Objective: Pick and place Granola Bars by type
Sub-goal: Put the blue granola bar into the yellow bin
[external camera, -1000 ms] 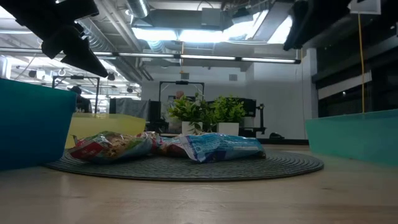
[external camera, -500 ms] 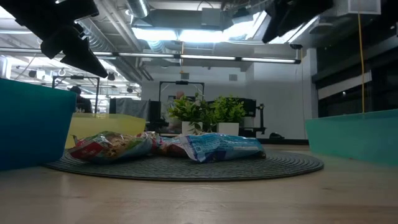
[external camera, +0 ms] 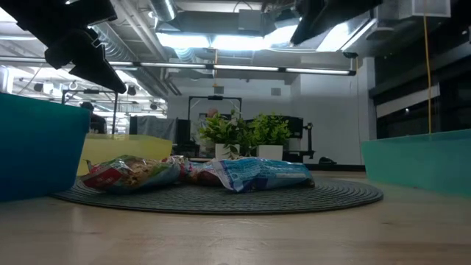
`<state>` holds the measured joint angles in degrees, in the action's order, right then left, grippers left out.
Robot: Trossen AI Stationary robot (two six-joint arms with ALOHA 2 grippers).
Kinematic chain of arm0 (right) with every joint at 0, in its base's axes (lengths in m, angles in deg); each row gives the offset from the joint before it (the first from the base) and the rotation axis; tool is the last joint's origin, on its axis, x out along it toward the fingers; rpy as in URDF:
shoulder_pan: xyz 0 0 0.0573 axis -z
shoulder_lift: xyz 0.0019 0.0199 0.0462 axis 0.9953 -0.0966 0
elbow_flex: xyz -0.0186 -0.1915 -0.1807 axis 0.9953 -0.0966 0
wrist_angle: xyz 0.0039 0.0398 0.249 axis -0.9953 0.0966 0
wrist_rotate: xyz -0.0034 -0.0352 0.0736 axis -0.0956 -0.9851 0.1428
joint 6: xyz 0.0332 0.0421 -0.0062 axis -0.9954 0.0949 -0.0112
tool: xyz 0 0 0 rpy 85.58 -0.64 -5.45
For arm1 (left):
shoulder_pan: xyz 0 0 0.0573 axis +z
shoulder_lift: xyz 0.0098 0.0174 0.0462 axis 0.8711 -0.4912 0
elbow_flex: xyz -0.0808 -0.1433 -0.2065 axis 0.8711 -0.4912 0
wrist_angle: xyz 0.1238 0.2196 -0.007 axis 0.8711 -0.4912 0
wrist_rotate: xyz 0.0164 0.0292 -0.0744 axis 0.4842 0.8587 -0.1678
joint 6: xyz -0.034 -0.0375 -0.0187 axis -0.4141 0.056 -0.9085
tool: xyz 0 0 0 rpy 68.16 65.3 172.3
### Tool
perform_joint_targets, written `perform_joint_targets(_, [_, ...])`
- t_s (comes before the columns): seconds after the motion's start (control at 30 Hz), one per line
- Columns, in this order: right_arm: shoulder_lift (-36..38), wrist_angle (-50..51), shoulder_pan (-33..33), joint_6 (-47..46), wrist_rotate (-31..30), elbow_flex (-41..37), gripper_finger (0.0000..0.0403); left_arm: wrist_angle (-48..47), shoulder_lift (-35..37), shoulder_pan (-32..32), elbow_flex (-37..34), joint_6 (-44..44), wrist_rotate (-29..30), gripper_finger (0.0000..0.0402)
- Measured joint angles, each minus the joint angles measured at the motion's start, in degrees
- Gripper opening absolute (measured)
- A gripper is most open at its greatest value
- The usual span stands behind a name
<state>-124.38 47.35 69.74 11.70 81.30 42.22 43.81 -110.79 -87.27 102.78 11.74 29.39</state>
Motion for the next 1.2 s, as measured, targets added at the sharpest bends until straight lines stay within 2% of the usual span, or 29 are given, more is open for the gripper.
perform_joint_targets(0.17, [-7.61, -2.29, 0.00, 3.10, 2.61, -0.02, 0.0244, 0.05, 0.00, -0.01, 0.00, -0.03, 0.11, 0.0143])
perform_joint_targets(0.37, [-16.41, -6.34, 1.12, 6.06, 10.59, -0.04, 0.0244, 0.14, 0.00, -0.01, 0.00, -0.46, 0.11, 0.0143])
perform_joint_targets(0.53, [-22.13, -8.62, 2.76, 7.81, 13.72, -0.04, 0.0244, 0.17, 0.00, 0.00, 0.00, -0.55, 0.11, 0.0143])
perform_joint_targets(1.03, [-29.49, -10.68, 6.24, 7.85, 15.84, -0.04, 0.0244, 0.15, 0.00, 0.02, 0.00, -0.99, 0.07, 0.0143])
perform_joint_targets(1.2, [-29.69, -11.38, 6.27, 9.35, 15.89, -0.04, 0.0214, 0.12, 0.00, 0.00, 0.00, -0.99, 0.04, 0.0143])
